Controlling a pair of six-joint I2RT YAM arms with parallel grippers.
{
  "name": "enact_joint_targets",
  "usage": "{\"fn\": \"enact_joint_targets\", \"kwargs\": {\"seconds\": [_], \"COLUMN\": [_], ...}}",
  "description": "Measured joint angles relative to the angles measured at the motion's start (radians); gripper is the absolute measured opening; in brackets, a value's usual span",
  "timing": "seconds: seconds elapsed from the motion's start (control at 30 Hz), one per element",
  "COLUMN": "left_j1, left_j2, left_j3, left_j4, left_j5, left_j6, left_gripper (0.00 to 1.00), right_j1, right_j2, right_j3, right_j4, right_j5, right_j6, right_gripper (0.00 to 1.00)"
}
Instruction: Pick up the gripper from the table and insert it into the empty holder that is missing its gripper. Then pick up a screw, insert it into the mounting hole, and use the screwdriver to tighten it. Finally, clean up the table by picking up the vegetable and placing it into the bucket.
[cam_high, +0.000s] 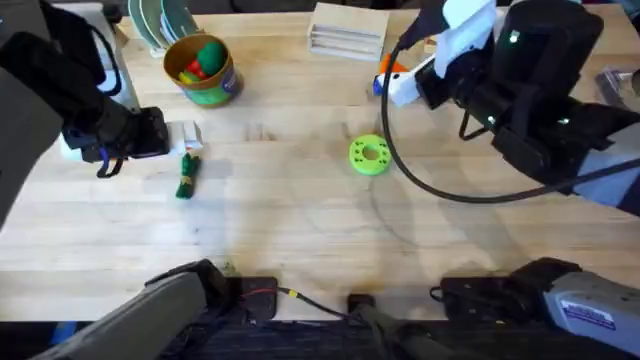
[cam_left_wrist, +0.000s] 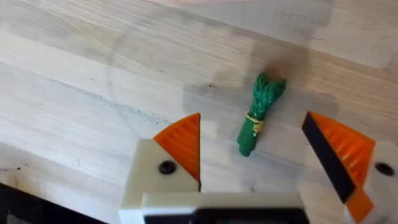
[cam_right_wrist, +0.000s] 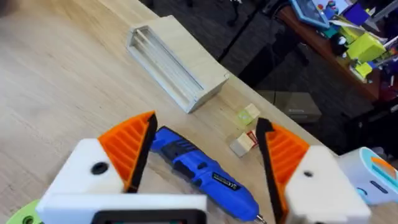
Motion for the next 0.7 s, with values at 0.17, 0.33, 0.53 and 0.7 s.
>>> {"fn": "enact_joint_targets", "kwargs": {"seconds": [0.17,0.33,0.53,0.7], "left_j1": [0.032,0.032,0.032,0.032], "left_j2": [0.103,0.219,0.311,0.357], "left_j3": [-0.007,-0.009,-0.009,-0.009], "left_j4": [0.037,0.062,0.081,0.071], "left_j5": [0.104,0.145,0.161,0.162], "left_j6": [0.057,0.097,0.113,0.116], "left_gripper": [0.993,0.993,0.994,0.879], "right_j1": [0.000,0.000,0.000,0.000], "right_j2": [0.000,0.000,0.000,0.000], "right_j3": [0.000,0.000,0.000,0.000], "right_j4": [0.000,0.000,0.000,0.000], "right_j5": [0.000,0.000,0.000,0.000], "right_j6": [0.000,0.000,0.000,0.000], "right_gripper": [0.991,0.991,0.991,0.991]}}
